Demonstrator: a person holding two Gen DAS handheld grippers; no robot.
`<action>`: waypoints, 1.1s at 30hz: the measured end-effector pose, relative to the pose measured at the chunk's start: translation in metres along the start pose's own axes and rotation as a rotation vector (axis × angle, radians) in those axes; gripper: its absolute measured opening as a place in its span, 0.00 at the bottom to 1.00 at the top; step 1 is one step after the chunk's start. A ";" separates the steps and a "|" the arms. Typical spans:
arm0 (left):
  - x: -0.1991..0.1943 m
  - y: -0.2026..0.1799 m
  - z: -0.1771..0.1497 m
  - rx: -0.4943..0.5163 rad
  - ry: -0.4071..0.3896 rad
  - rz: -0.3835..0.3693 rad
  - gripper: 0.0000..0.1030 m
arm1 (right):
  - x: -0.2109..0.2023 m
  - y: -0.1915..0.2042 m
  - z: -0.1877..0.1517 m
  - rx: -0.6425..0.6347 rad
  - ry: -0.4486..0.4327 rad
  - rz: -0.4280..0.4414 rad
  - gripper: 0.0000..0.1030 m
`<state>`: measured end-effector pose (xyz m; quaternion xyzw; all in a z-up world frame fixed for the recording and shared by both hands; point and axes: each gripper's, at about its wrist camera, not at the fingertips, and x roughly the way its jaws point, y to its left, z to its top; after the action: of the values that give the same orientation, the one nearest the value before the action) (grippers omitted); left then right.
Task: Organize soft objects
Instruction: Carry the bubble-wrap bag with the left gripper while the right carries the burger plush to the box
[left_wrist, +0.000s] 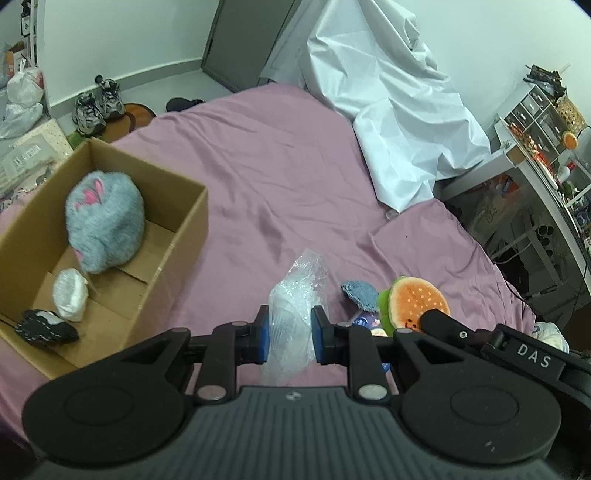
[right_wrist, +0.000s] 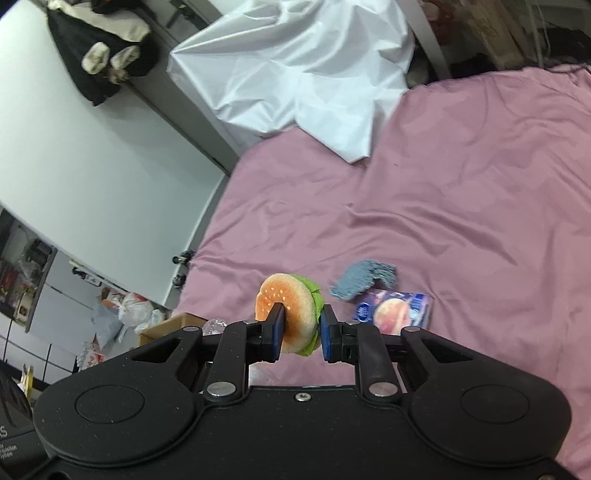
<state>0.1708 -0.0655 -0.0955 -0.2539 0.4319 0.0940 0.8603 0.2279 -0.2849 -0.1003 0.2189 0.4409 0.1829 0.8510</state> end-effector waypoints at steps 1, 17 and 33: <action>-0.003 0.001 0.001 0.000 -0.006 0.002 0.21 | -0.001 0.002 0.000 -0.006 -0.005 0.006 0.19; -0.041 0.030 0.017 -0.029 -0.080 0.017 0.21 | -0.006 0.047 -0.012 -0.113 -0.024 0.100 0.19; -0.062 0.085 0.024 -0.085 -0.109 0.027 0.21 | 0.000 0.098 -0.039 -0.218 -0.011 0.130 0.20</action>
<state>0.1175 0.0235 -0.0650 -0.2788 0.3835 0.1376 0.8696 0.1844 -0.1943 -0.0679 0.1543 0.3986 0.2831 0.8586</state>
